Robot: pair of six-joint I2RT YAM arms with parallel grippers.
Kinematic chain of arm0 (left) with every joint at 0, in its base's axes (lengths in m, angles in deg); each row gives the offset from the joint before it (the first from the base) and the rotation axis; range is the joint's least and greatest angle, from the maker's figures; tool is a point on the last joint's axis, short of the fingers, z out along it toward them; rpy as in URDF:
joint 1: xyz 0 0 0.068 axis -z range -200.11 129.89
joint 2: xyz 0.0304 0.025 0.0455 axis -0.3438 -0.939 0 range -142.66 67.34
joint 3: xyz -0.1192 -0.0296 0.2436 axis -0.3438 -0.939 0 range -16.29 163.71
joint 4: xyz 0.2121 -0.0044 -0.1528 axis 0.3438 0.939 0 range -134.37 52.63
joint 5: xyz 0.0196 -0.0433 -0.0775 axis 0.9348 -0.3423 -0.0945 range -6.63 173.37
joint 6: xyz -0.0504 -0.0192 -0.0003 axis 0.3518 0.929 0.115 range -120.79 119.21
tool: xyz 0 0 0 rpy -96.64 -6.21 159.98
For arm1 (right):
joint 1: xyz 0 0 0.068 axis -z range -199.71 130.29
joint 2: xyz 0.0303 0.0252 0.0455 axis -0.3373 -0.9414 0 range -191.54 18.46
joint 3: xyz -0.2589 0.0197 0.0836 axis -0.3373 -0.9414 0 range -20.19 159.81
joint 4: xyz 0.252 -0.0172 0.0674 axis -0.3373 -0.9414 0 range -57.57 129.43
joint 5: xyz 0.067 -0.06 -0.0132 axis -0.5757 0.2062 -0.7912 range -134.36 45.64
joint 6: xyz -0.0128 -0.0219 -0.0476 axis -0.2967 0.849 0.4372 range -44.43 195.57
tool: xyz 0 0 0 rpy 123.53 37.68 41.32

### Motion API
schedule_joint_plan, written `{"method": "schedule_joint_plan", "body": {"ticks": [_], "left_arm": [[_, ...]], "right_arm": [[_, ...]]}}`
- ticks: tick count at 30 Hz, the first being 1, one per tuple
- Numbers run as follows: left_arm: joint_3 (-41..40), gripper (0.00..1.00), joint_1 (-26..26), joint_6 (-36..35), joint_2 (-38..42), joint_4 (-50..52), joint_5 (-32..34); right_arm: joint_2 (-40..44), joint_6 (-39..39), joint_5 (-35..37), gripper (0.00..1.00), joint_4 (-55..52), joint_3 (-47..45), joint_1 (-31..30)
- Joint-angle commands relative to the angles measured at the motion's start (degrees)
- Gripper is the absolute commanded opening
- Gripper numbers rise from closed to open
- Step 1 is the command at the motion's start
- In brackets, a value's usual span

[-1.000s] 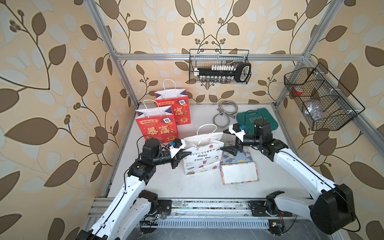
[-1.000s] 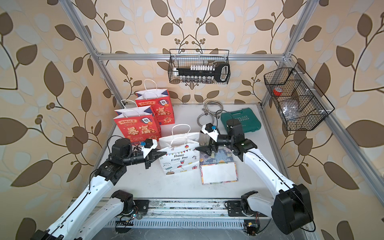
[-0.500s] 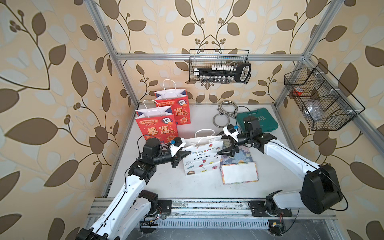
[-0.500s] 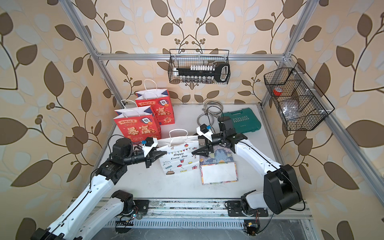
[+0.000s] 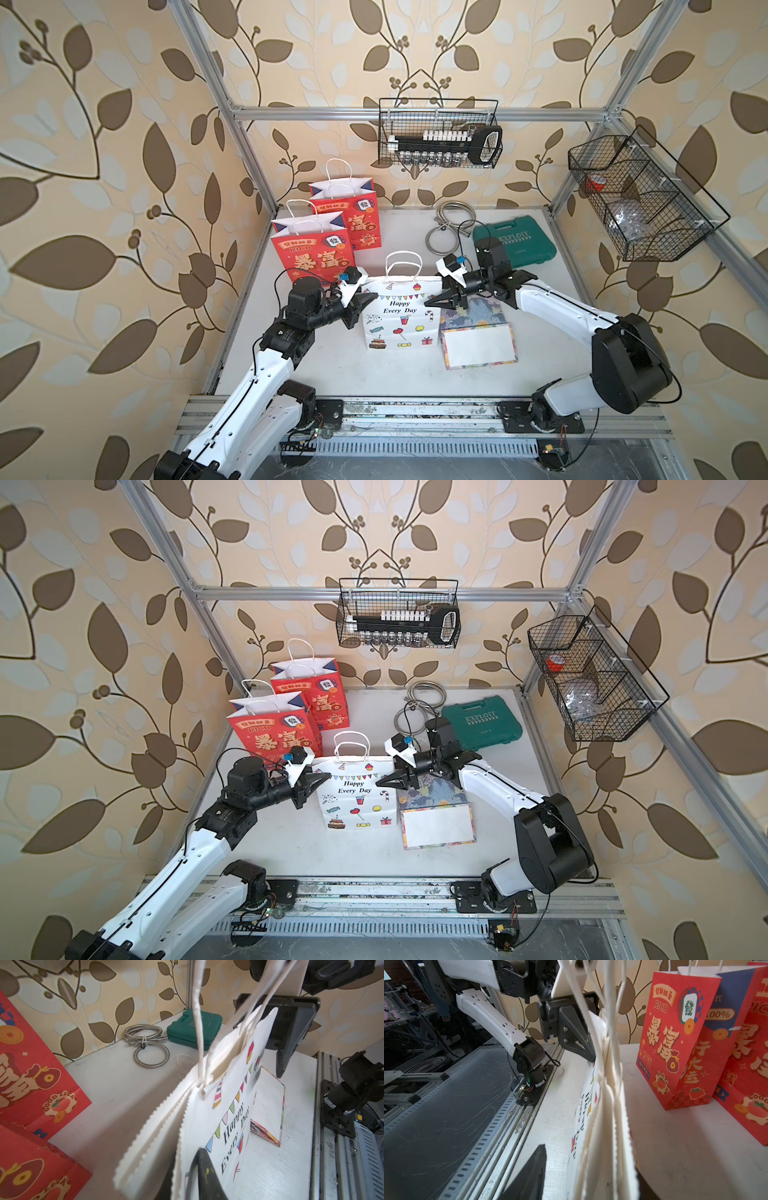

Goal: Put away the paper bag
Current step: Pick up the paper bag from the center of the board.

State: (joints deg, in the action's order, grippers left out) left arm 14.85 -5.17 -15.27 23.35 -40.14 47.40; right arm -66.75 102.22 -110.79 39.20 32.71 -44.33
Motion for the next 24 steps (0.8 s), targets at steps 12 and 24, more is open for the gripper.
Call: {"method": "schedule_joint_plan", "body": {"ticks": [12,24], "left_arm": [[-0.68,0.60,-0.26,6.33,7.06,-2.89,10.21],[9.46,0.99,-0.26,3.56,12.45,7.92,7.23]], "right_arm": [[0.59,-5.87,2.65,0.00,6.33,-0.05,-0.87],[9.61,1.00,-0.01,0.00,-19.72,9.79,-0.69]]}}
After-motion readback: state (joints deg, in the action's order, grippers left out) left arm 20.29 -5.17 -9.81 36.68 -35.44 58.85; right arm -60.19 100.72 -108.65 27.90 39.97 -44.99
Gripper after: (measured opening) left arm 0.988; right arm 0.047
